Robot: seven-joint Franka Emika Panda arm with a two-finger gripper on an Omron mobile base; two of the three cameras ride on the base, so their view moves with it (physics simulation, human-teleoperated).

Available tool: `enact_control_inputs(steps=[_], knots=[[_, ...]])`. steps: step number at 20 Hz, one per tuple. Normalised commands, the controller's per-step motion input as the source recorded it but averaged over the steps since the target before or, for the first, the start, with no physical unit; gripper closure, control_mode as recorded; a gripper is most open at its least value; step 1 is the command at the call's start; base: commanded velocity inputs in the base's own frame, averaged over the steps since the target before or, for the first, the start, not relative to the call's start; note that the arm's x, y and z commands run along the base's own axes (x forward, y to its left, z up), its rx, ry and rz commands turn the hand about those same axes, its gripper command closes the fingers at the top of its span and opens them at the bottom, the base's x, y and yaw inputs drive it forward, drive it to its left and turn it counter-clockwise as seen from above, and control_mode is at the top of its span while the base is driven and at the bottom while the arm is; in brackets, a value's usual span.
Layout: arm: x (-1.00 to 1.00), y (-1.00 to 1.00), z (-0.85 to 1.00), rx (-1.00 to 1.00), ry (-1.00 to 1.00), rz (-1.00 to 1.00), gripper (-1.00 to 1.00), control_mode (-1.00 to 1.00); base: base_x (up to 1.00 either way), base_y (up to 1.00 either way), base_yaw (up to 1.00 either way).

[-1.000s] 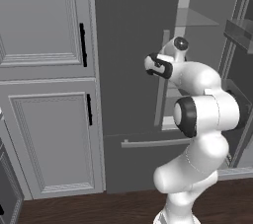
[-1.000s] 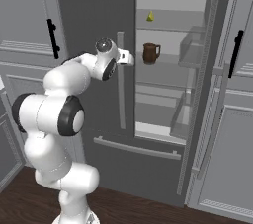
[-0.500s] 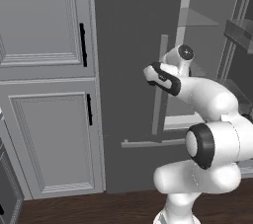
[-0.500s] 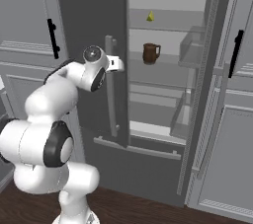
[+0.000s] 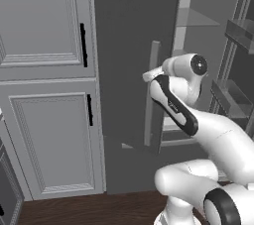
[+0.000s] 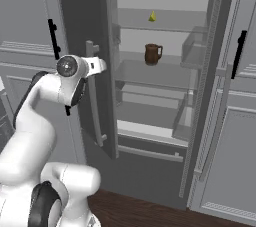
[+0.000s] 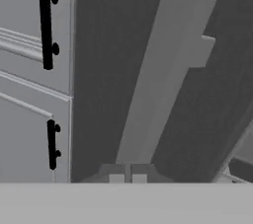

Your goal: Grab a lemon wedge from the fridge and one ice cube from the ice bowl, and put them in the glass of lemonade.

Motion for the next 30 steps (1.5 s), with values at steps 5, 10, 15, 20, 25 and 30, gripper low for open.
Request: enact_control_inputs(steps=[5,10,15,20,25,30], knots=[[-0.65,-0.08,0.98,0.0,0.0,0.02,1.0,-1.0,0.0,0.0,0.0],[-0.02,-0.67,0.87,0.07,0.24,-0.17,1.0,-1.0,0.0,0.0,0.0],[0.05,-1.0,-0.03,0.35,0.15,-0.25,1.0,-1.0,0.0,0.0,0.0],[0.66,-0.52,-0.41,0.31,0.0,-0.01,1.0,-1.0,0.0,0.0,0.0],[0.77,-0.15,-0.55,0.27,0.0,0.16,-1.0,-1.0,0.0,0.0,0.0],[0.53,-0.06,-0.18,0.18,0.0,0.35,-1.0,-1.0,0.0,0.0,0.0]])
